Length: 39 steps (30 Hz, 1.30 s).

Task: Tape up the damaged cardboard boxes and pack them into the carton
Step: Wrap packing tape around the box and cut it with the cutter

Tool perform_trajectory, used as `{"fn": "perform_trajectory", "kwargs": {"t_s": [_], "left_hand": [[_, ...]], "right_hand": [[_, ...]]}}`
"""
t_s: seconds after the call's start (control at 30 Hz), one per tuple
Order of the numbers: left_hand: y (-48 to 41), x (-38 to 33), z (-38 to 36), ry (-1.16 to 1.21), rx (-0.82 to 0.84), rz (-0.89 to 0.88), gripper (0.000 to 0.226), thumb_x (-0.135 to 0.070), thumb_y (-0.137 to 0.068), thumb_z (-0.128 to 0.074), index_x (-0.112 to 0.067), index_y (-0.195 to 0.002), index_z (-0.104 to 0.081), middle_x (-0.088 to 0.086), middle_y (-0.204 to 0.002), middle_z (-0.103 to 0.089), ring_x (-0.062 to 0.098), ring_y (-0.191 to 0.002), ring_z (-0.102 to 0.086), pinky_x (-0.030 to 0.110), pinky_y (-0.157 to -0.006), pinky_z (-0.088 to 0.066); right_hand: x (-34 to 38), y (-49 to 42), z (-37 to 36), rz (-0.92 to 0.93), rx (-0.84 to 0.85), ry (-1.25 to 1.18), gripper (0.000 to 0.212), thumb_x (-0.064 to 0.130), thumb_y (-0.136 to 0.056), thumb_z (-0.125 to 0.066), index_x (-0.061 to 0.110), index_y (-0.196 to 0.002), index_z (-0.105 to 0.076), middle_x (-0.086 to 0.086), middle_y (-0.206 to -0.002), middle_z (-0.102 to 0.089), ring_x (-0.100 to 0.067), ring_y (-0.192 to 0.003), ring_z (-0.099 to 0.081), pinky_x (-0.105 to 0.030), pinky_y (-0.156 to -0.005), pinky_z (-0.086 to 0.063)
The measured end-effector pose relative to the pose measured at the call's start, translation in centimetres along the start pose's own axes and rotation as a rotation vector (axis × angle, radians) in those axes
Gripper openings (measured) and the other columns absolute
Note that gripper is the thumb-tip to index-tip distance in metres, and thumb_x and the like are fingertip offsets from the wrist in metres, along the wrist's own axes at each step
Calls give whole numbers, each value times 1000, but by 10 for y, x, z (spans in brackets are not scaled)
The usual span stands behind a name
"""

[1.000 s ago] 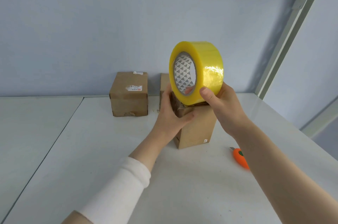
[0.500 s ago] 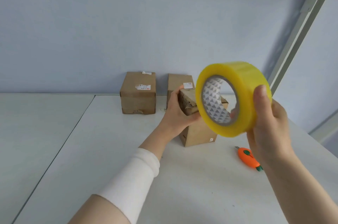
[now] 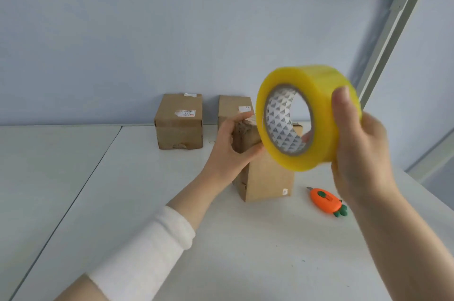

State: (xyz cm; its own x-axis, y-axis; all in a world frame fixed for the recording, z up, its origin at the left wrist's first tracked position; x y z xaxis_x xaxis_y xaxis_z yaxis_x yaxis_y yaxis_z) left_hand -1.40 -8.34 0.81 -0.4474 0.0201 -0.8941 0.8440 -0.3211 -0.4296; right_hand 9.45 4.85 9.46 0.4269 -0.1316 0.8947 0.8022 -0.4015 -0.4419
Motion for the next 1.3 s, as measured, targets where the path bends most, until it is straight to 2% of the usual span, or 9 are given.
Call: {"fn": "perform_trajectory", "kwargs": {"t_s": [0.07, 0.2, 0.3, 0.37, 0.47, 0.67, 0.93, 1.13, 1.3], "left_hand": [[16, -3, -2, -30, -3, 36, 52, -46, -75, -67, -49, -120, -41, -6, -140, -36, 12, -137, -27, 40, -109, -36], [24, -5, 4, -126, -27, 26, 33, -59, -82, -46, -54, -113, -35, -10, -154, -11, -5, -140, 13, 22, -109, -8], [8, -4, 10, -226, -155, -52, 13, -39, -96, -43, -36, -108, -45, 0, -147, -29, 9, -142, -10, 25, -109, -16], [-3, 3, 12, -212, -230, -59, 10, -24, -100, -39, -21, -105, -48, -4, -115, -52, 9, -113, -47, 20, -90, -34], [-19, 24, 19, -121, -304, 65, 14, -22, -101, -35, -17, -100, -49, -5, -95, -56, -2, -86, -51, 10, -71, -38], [-33, 58, 12, 4, -268, 265, 23, -21, -101, -30, -11, -94, -49, 0, -86, -53, 20, -93, -51, 30, -83, -41], [-36, 61, 11, -39, -275, 233, 24, -15, -101, -29, -5, -95, -49, 1, -85, -49, 20, -91, -49, 33, -84, -39], [-37, 61, 11, -34, -267, 254, 22, -13, -100, -27, -5, -91, -46, 13, -91, -51, 26, -92, -49, 41, -89, -40], [-35, 59, 11, -43, -252, 241, 23, -14, -102, -26, -5, -93, -46, 19, -94, -51, 26, -90, -47, 45, -92, -38]], "right_hand": [[12, -7, -3, -13, 64, 19, 37, 73, -58, -60, 37, -52, -69, 5, -49, -65, -6, -48, -63, -21, -46, -50], [19, -25, -19, -55, 130, 49, 46, 71, -61, -64, 27, -50, -70, 4, -51, -67, -8, -48, -65, -17, -44, -48], [5, -42, -34, -108, 118, 74, 45, 64, -74, -60, 22, -61, -68, 6, -58, -70, -9, -57, -69, -22, -52, -53], [-11, -49, -45, -157, 157, 68, 40, 60, -79, -59, 21, -74, -66, 4, -67, -72, -11, -68, -70, -29, -64, -55], [-39, -56, -57, -219, 211, 7, 45, 59, -79, -57, 16, -91, -66, -7, -93, -73, -23, -91, -69, -43, -88, -54], [-82, -59, -70, -195, 261, 88, 39, 38, -90, -57, 7, -113, -57, -14, -114, -65, -26, -109, -61, -42, -96, -48], [-82, -30, -53, -25, 181, 118, 36, 55, -74, -58, 22, -89, -59, -1, -86, -69, -8, -81, -62, -27, -73, -51], [-77, -22, -49, -61, 467, 187, 31, 40, -77, -58, 18, -95, -68, 15, -92, -72, 1, -93, -65, -14, -78, -49], [-62, -2, -40, -14, 272, 55, 15, 38, -71, -67, 24, -75, -68, 13, -69, -72, 1, -66, -67, -14, -59, -51]]}}
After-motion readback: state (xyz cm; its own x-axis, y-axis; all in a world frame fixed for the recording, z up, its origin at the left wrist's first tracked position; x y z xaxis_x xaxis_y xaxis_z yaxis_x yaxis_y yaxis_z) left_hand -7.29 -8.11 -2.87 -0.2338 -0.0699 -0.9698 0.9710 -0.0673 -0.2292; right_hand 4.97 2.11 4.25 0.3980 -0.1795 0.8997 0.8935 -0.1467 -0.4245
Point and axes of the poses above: each hand's wrist, its own y-axis away from the middle knuckle, its own z-axis out of the back of the hand, x = y × z, the point moved 2 cm from there along -y, towards the middle knuckle
